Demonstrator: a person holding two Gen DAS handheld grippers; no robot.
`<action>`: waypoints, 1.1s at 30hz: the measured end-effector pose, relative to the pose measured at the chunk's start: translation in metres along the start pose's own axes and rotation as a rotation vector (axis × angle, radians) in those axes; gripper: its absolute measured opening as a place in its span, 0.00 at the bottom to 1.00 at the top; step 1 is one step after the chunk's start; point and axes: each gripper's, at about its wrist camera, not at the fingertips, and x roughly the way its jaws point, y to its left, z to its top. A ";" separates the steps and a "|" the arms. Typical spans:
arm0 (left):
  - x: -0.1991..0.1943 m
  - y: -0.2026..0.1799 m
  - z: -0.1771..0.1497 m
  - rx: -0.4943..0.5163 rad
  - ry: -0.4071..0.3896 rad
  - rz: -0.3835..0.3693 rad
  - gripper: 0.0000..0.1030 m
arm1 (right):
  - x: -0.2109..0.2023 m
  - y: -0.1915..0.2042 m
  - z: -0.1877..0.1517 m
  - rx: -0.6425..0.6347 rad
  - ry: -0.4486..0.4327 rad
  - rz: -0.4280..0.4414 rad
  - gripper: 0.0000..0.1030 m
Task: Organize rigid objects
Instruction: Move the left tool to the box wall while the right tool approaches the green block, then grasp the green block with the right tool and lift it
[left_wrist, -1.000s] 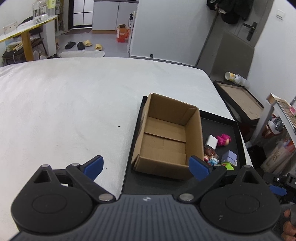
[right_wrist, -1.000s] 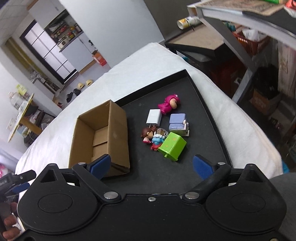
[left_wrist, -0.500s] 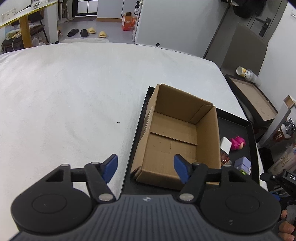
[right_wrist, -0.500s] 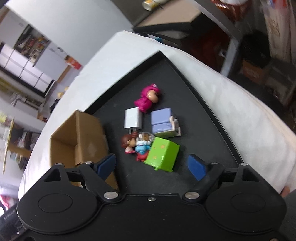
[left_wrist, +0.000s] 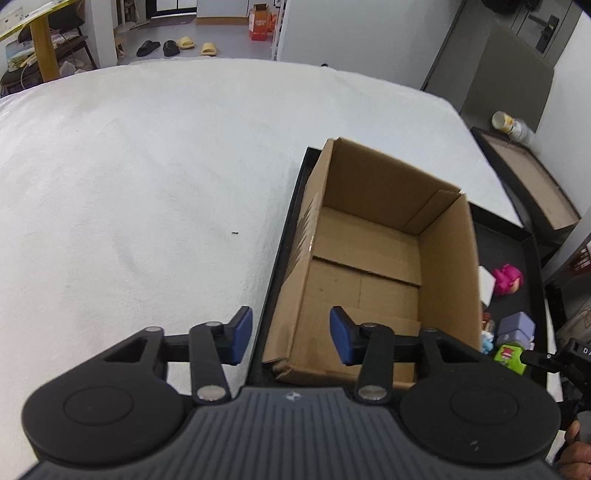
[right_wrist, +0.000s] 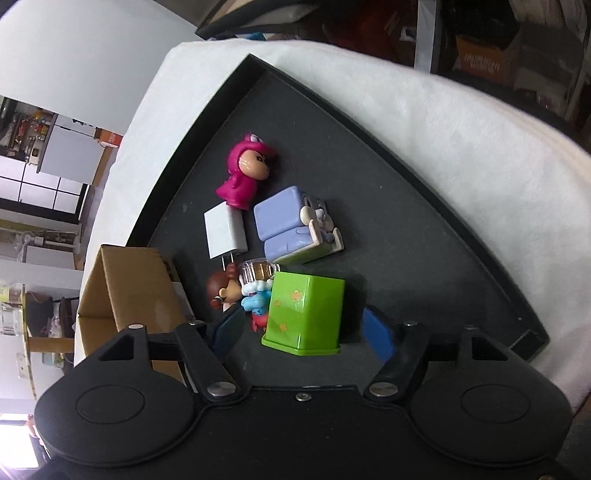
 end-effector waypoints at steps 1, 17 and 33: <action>0.003 0.000 0.000 -0.002 0.006 0.005 0.42 | 0.003 -0.001 0.001 0.011 0.011 0.001 0.67; 0.021 0.009 -0.021 -0.024 0.001 -0.037 0.13 | 0.023 -0.003 0.002 -0.002 0.033 -0.019 0.46; 0.012 0.023 -0.034 -0.054 -0.027 -0.113 0.15 | -0.002 0.014 -0.016 -0.118 -0.018 -0.030 0.46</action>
